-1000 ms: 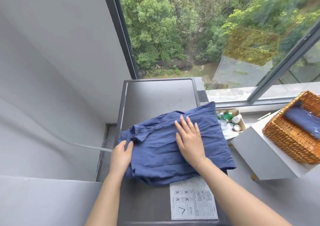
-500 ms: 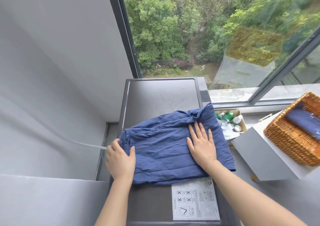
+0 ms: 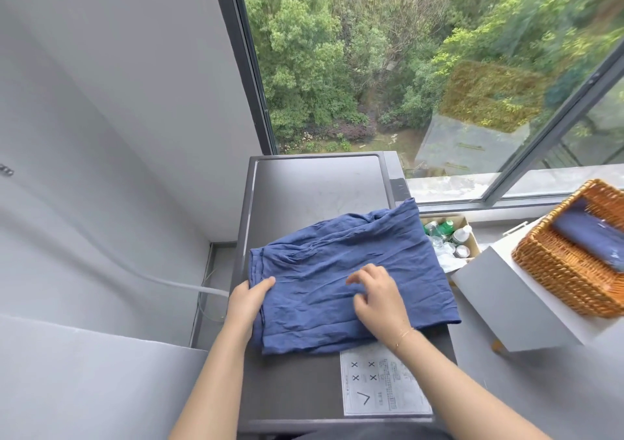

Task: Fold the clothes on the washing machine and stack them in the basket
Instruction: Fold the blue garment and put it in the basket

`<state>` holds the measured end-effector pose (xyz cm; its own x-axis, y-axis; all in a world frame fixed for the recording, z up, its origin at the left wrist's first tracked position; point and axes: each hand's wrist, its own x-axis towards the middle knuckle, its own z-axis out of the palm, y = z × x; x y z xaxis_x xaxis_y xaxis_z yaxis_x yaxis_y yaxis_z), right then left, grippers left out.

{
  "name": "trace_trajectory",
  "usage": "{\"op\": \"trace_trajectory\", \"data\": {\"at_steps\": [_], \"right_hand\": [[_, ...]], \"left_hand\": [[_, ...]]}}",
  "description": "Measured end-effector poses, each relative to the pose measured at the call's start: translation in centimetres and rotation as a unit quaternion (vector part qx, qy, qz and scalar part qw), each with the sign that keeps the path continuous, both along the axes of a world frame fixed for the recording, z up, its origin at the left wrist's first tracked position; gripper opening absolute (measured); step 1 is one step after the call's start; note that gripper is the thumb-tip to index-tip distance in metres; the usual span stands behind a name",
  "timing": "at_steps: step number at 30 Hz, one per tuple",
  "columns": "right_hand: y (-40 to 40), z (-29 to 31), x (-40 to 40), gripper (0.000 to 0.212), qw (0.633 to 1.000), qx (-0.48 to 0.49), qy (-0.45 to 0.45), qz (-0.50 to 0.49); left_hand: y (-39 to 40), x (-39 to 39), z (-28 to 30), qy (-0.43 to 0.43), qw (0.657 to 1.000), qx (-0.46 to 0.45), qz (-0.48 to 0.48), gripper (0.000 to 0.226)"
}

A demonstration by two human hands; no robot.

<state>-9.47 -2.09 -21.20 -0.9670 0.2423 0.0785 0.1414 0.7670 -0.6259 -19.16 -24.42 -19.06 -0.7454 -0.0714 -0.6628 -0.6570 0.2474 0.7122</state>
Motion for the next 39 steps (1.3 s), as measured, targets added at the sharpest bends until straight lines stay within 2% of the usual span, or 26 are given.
{"op": "trace_trajectory", "data": {"at_steps": [4,6,9,14,16,18,21,23,25,27,30,33,37,39], "right_hand": [[-5.5,0.3,2.9,0.035,0.989,0.030,-0.051,0.135],[-7.7,-0.2,4.1,0.046,0.979,0.064,-0.085,0.172],[-9.6,-1.2,5.0,0.055,0.979,0.090,-0.092,0.156],[-12.1,-1.3,5.9,0.047,0.994,0.075,-0.043,0.071],[-13.0,-1.6,6.2,0.044,0.991,0.093,-0.012,0.097],[-13.7,-2.1,6.5,0.038,0.987,0.095,0.011,0.129],[-14.2,-2.7,6.9,0.031,0.988,0.071,0.022,0.137],[-14.0,-2.6,7.1,0.028,0.988,0.070,0.019,0.134],[-13.8,-2.5,7.2,0.026,0.988,0.070,0.016,0.135],[-13.9,-2.5,7.4,0.033,0.988,0.077,-0.002,0.132],[-14.9,-2.1,7.1,0.054,0.986,0.116,-0.058,0.104],[-15.2,-1.9,5.9,0.035,0.989,0.112,-0.044,0.084],[-12.7,-0.5,5.5,0.019,0.994,-0.093,-0.006,0.056],[-10.6,1.0,5.9,0.012,0.983,-0.185,0.012,0.000]], "left_hand": [[-1.4,1.0,0.0,-0.027,0.999,0.026,-0.010,0.023],[-2.2,1.9,-0.2,-0.024,0.999,0.021,-0.010,0.023],[-3.5,3.3,-0.1,-0.032,0.999,0.033,0.009,0.017],[-4.5,4.9,-0.2,-0.034,0.997,0.066,0.015,0.014],[-4.9,5.1,-0.4,-0.045,0.996,0.073,0.024,0.014],[-5.4,5.3,-0.6,-0.044,0.998,0.037,0.017,0.014],[-6.4,5.6,-1.1,-0.005,0.998,-0.047,-0.028,0.025],[-6.7,5.5,-1.2,0.027,0.995,-0.074,-0.063,0.046],[-6.8,5.0,-1.5,0.046,0.995,-0.073,-0.052,0.073],[-6.7,4.1,-2.0,0.056,0.997,-0.038,-0.025,0.081],[-6.4,3.1,-2.0,0.057,0.998,-0.013,-0.022,0.067],[-6.3,2.7,-1.6,0.060,0.998,0.002,-0.006,0.054],[-4.3,1.8,1.4,0.048,0.995,0.075,0.039,0.015],[-1.9,0.7,3.1,0.029,0.990,0.136,0.013,0.015]]}}
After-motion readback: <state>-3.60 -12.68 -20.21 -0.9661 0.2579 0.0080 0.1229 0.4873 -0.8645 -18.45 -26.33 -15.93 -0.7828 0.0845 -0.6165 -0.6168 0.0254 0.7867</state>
